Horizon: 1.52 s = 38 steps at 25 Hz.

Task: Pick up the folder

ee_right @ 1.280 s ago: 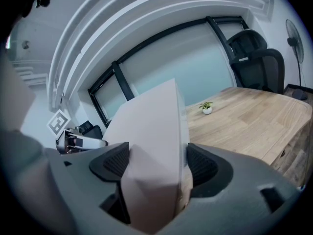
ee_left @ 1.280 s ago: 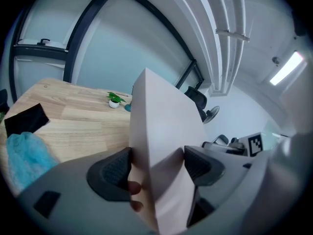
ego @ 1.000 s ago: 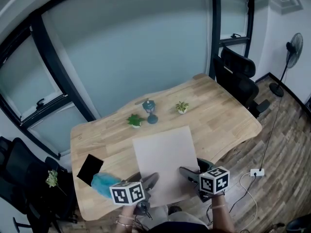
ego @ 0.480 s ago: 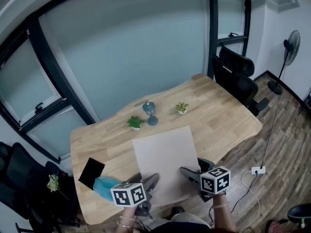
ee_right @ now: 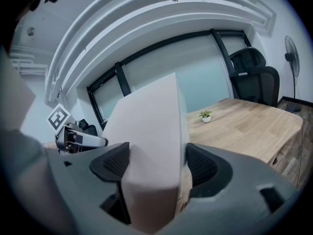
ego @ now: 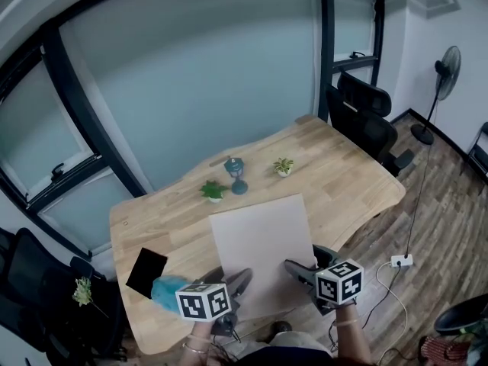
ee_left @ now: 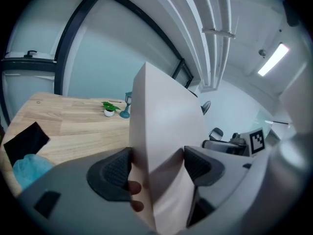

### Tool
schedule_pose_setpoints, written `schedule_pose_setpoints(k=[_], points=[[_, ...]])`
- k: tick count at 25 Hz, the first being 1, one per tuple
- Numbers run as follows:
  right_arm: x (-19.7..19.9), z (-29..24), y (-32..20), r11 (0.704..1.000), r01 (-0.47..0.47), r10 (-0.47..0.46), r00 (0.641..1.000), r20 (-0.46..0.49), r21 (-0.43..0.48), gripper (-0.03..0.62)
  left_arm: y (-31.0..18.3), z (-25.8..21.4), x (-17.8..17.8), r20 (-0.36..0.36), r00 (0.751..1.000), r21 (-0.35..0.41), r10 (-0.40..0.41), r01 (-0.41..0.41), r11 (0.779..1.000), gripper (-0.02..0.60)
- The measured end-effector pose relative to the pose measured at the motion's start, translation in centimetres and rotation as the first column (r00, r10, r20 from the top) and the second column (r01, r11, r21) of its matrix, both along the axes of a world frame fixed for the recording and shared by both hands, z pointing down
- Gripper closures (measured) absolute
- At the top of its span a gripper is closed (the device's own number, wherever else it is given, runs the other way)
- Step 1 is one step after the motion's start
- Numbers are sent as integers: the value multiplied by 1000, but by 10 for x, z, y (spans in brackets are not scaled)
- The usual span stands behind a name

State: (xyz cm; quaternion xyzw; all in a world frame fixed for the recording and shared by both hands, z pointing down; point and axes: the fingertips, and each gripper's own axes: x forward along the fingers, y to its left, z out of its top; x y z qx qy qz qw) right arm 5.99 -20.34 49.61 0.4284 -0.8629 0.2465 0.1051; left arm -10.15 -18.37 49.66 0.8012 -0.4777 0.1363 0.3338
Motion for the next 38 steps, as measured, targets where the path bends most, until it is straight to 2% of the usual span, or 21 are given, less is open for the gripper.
schedule_pose_setpoints(k=[9, 26, 38], points=[[-7, -9, 21, 999, -33, 34, 999, -13, 35, 224, 17, -7, -8, -10, 1000, 21, 27, -26, 999, 252], [-23, -21, 56, 998, -21, 25, 998, -55, 66, 226, 52, -15, -22, -6, 999, 46, 32, -31, 998, 252], [-24, -23, 87, 996, -45, 51, 997, -64, 81, 227, 79, -18, -24, 4, 999, 60, 53, -53, 997, 253]])
